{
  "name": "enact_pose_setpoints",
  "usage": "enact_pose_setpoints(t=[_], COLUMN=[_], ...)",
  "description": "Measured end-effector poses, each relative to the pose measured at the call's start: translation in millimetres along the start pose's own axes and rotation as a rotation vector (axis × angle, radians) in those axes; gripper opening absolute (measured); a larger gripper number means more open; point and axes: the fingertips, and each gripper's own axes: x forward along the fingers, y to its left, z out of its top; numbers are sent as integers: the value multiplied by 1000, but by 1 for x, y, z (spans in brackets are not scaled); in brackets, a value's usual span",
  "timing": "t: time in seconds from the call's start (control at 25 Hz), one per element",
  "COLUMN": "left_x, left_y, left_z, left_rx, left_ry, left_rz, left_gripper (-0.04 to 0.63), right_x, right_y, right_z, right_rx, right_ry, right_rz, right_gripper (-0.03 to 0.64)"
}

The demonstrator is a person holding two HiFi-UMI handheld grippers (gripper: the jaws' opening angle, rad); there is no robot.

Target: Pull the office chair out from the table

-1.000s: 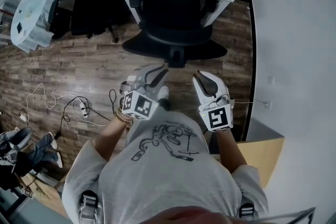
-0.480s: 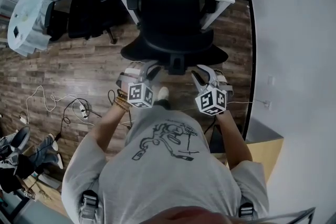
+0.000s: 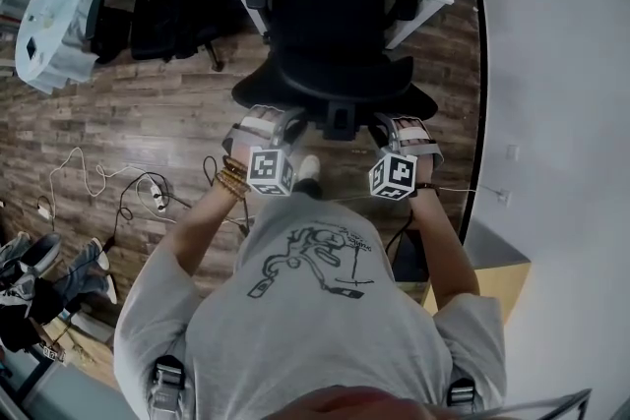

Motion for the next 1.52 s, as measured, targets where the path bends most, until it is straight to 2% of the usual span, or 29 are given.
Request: enact_pose_setpoints(t=[0.08, 0.4, 0.76, 0.84, 0.92, 1.52], left_x=[1, 23, 40, 41, 41, 38], left_y=[-2, -13, -13, -16, -18, -21], left_z=[0, -8, -14, -13, -14, -17], left_rx=[16, 52, 85, 93, 96, 91], left_ry=[20, 76, 116, 117, 114, 143], left_rz=[-20, -58, -89, -97, -96, -89], left_gripper=[179, 181, 163, 117, 108, 100], right_x=[5, 18, 23, 23, 24, 22], right_y=[0, 3, 7, 7, 7, 12], right_z=[-1, -9, -17, -18, -17, -13], right_rx=[-5, -32, -77, -76, -77, -33], right_ry=[8, 38, 78, 74, 70, 59], right_rz=[12, 21, 2, 5, 15, 30], right_gripper=[153, 152, 144, 123, 117, 107])
